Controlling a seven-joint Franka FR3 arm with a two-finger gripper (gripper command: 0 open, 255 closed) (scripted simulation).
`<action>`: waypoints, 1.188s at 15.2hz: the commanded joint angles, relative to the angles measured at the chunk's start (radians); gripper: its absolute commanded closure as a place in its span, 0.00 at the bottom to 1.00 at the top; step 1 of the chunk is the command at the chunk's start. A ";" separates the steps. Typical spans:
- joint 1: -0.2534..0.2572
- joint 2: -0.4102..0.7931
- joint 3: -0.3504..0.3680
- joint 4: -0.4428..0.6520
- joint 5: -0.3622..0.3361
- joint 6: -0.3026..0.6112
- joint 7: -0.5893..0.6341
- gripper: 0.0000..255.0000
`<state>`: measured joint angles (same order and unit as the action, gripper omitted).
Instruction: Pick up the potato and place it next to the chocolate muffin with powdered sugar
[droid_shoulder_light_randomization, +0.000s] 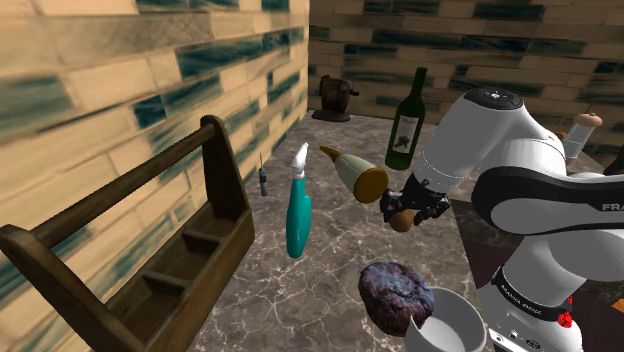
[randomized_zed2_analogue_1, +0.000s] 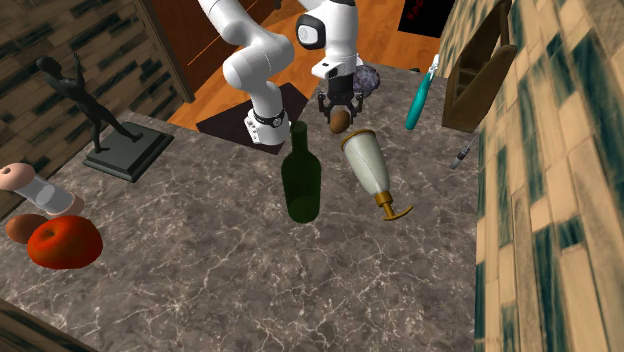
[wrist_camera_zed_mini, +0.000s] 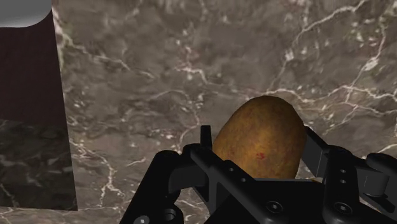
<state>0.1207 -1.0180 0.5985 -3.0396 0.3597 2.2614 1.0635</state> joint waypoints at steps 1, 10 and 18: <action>0.000 0.000 0.000 0.000 0.000 0.000 0.000 1.00; 0.010 -0.097 -0.045 0.061 -0.035 -0.156 0.002 0.00; 0.011 -0.116 -0.056 0.080 -0.044 -0.192 0.003 0.00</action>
<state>0.1315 -1.1339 0.5426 -2.9603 0.3155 2.0696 1.0664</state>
